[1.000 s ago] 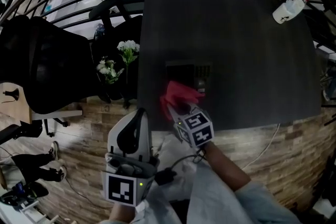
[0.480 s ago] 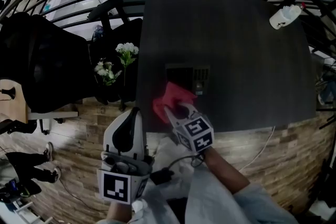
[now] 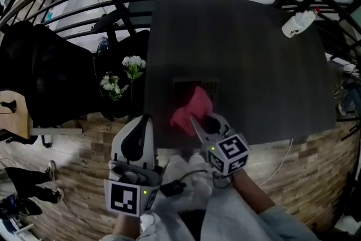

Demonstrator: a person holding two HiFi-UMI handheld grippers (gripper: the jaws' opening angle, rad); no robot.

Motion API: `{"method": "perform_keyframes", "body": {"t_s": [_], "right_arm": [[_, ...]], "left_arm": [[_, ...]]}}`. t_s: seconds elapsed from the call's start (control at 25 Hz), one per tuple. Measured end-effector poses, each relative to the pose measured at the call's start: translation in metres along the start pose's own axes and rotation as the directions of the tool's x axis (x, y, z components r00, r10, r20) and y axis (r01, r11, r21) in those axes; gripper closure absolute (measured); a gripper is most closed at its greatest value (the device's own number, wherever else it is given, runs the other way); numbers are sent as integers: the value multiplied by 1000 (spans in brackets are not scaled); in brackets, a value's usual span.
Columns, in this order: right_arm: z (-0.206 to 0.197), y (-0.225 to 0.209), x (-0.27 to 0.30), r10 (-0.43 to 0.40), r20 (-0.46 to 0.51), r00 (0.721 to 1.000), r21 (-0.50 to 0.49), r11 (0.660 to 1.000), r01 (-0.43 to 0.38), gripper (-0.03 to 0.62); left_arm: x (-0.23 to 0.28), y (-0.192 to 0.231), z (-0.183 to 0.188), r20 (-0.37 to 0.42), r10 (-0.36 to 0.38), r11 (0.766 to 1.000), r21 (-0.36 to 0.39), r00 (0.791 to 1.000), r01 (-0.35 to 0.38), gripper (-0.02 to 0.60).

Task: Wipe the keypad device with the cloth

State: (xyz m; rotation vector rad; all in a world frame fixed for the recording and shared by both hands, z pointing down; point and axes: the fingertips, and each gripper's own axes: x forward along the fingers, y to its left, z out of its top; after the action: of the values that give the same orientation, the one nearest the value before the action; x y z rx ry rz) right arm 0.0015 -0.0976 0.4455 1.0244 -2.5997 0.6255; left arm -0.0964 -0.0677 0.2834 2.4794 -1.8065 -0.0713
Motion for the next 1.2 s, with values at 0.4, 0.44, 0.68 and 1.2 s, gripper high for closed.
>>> {"method": "perform_keyframes", "body": {"t_s": [0.4, 0.44, 0.68, 1.2], "right_arm": [[79, -37, -57, -94, 183, 978, -52, 993, 106, 539], [87, -40, -62, -103, 203, 974, -60, 991, 118, 539], [125, -51, -88, -149, 315, 937, -97, 977, 188, 539], [181, -49, -137, -191, 507, 840, -83, 960, 268, 539]], "left_arm": [[20, -19, 24, 43, -42, 998, 55, 998, 39, 574], [23, -21, 27, 47, -46, 997, 56, 998, 43, 574], [31, -31, 39, 76, -75, 993, 94, 994, 67, 574], [40, -40, 64, 115, -95, 988, 135, 989, 79, 574]]}}
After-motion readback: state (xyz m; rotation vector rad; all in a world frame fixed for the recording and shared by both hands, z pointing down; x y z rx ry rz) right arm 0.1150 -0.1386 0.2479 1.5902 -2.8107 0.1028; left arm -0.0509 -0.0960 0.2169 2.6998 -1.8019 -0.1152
